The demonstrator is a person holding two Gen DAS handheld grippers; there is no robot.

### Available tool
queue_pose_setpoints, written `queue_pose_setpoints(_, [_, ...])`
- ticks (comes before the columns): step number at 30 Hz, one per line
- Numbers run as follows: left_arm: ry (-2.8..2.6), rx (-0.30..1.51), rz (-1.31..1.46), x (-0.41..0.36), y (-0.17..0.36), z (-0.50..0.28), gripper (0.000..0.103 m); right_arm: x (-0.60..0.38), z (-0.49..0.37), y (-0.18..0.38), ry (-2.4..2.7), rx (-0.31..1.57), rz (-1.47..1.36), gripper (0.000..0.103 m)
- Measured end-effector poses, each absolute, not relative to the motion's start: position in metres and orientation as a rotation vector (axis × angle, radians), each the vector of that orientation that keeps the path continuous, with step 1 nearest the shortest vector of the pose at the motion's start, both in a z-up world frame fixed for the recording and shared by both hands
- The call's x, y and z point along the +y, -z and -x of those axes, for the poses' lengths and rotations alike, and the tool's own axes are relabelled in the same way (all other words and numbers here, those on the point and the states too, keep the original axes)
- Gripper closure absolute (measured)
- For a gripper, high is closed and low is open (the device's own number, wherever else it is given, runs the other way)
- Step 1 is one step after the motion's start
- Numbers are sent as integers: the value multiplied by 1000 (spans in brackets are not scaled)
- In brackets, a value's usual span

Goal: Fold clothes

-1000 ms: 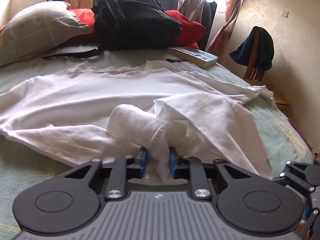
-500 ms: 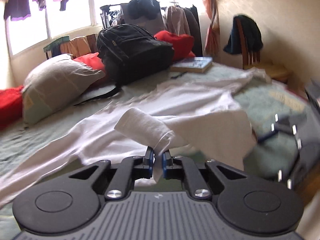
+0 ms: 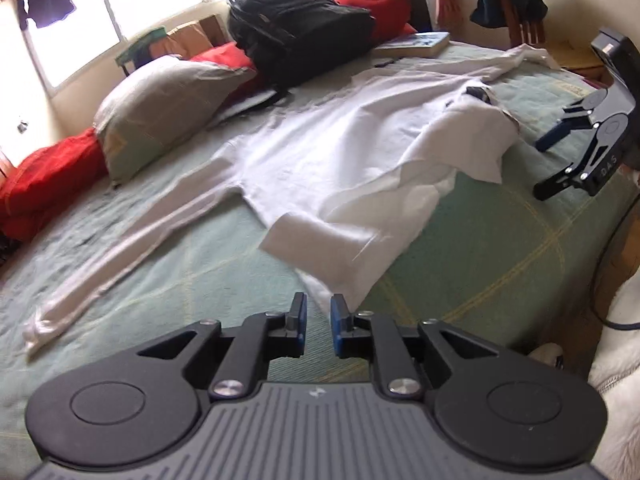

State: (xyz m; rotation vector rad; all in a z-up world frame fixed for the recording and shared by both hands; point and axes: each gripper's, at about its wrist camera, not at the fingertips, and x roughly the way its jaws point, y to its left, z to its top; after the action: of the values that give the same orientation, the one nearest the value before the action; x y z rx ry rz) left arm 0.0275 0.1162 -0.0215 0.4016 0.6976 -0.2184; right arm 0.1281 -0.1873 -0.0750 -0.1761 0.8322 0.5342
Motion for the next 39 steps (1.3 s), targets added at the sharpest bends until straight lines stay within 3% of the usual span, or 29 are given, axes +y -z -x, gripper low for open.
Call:
queue_pose_setpoints(1, [220, 693, -405, 114, 16, -26, 88, -189, -128, 74, -536, 838, 165, 0])
queue_pose_setpoints(6, [343, 611, -408, 77, -13, -27, 63, -201, -125, 64, -534, 838, 84, 0])
queue_pose_setpoints(12, [714, 552, -332, -3, -31, -57, 63, -227, -116, 54, -461, 800, 59, 0])
queue_pose_setpoints(19, [896, 764, -244, -74, 21, -131, 63, -271, -109, 57, -333, 803, 36, 0])
queue_pose_setpoints(35, [540, 772, -10, -6, 38, -227, 64, -280, -160, 64, -541, 814, -179, 0])
queue_pose_setpoints(39, [486, 721, -31, 5, 25, -214, 53, -272, -178, 66, -610, 820, -217, 0])
